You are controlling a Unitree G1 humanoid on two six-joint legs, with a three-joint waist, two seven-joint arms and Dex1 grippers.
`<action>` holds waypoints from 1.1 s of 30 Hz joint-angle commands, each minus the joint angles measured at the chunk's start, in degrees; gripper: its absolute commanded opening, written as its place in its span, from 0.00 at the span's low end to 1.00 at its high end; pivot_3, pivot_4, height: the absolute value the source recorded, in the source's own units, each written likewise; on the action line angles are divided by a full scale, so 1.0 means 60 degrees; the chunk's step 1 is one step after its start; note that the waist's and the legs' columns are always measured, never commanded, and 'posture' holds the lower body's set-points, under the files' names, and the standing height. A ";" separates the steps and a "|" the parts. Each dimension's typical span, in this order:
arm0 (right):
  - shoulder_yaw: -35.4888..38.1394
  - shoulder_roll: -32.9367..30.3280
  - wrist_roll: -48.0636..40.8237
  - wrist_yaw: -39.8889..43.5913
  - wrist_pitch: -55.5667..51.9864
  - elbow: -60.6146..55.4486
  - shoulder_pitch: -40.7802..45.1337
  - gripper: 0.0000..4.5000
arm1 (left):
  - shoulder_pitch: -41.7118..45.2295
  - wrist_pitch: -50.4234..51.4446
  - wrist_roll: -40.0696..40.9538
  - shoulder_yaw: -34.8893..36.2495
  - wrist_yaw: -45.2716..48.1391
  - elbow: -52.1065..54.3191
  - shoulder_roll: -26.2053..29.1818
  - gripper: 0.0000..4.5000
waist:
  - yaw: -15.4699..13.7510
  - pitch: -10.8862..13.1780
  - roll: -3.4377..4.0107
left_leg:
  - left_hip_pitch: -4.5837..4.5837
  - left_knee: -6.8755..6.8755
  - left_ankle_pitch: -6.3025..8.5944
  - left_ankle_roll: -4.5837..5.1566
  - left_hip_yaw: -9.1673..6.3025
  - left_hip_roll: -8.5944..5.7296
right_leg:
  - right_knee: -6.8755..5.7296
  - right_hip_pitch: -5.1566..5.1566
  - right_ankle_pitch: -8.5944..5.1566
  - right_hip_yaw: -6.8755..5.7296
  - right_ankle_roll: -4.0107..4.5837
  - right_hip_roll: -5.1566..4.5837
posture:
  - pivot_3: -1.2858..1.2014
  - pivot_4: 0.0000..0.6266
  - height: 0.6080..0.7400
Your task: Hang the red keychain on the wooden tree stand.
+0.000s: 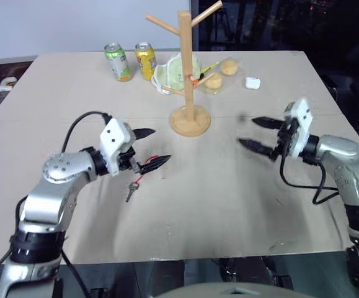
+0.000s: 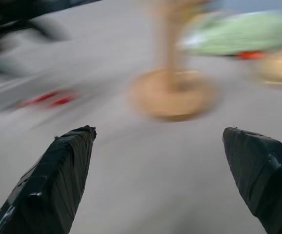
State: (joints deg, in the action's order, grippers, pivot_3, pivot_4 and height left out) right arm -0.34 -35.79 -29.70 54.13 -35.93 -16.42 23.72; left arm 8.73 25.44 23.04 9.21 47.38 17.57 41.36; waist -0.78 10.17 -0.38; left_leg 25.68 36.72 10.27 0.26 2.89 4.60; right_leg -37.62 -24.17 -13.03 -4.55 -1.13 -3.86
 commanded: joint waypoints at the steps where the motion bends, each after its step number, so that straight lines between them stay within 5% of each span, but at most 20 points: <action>1: -0.0159 -0.0352 -0.0339 0.0718 0.0263 -0.0913 -0.0029 1.00 | -0.0603 0.0459 -0.0104 0.0629 -0.1186 0.0897 -0.0314 1.00 | 0.0004 0.0000 -0.0002 | -0.0001 0.0006 0.0000 0.0000 0.0007 0.0000 | -0.0003 -0.0001 0.0000 0.0007 0.0000 -0.0003 | 0.52 0.24 1.00; 13: -0.0474 -0.0424 -0.0225 0.1106 0.0423 -0.0468 0.0374 1.00 | -0.1993 0.1318 -0.0166 0.0416 -0.2886 0.1315 -0.1727 1.00 | -0.0013 -0.0007 -0.0016 | 0.0001 0.0021 0.0002 -0.0002 -0.0001 -0.0003 | -0.0007 -0.0002 -0.0020 0.0005 0.0037 -0.0002 | 0.52 0.24 1.00; 23: -0.0433 -0.0426 -0.0422 0.0891 0.0034 -0.0823 0.0395 1.00 | -0.1969 0.1216 -0.1282 -0.0628 -0.3224 0.0411 -0.1710 1.00 | -0.0016 -0.0012 -0.0014 | -0.0002 0.0021 0.0002 -0.0003 -0.0002 -0.0004 | -0.0009 -0.0001 -0.0020 0.0005 0.0038 -0.0003 | 0.52 0.24 1.00; 26: -0.0352 -0.0465 -0.0473 0.0860 -0.0039 -0.0877 0.0356 1.00 | -0.1890 0.1254 -0.1305 -0.0586 -0.3276 0.0255 -0.1756 0.86 | -0.0017 -0.0014 -0.0012 | -0.0003 0.0021 0.0002 -0.0003 -0.0002 -0.0004 | -0.0010 -0.0001 -0.0021 0.0004 0.0039 -0.0005 | 0.52 0.24 1.00; 33: -0.0311 -0.0501 -0.0492 0.0852 0.0048 -0.0759 0.0316 1.00 | -0.1796 0.1515 -0.1383 -0.0579 -0.3484 0.0171 -0.1790 0.15 | -0.0012 -0.0016 -0.0013 | -0.0003 0.0021 0.0002 -0.0003 -0.0002 -0.0005 | -0.0009 -0.0001 -0.0021 0.0005 0.0039 -0.0006 | 0.52 0.24 1.00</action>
State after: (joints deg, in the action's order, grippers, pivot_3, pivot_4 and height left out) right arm -3.85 -38.21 -31.77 59.39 -36.09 -19.50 25.33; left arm -0.90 32.56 15.53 6.35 27.00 19.53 30.76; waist -0.85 10.07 -0.46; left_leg 25.66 36.85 10.28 0.24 2.88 4.57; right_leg -37.68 -24.18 -13.16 -4.53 -0.89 -3.90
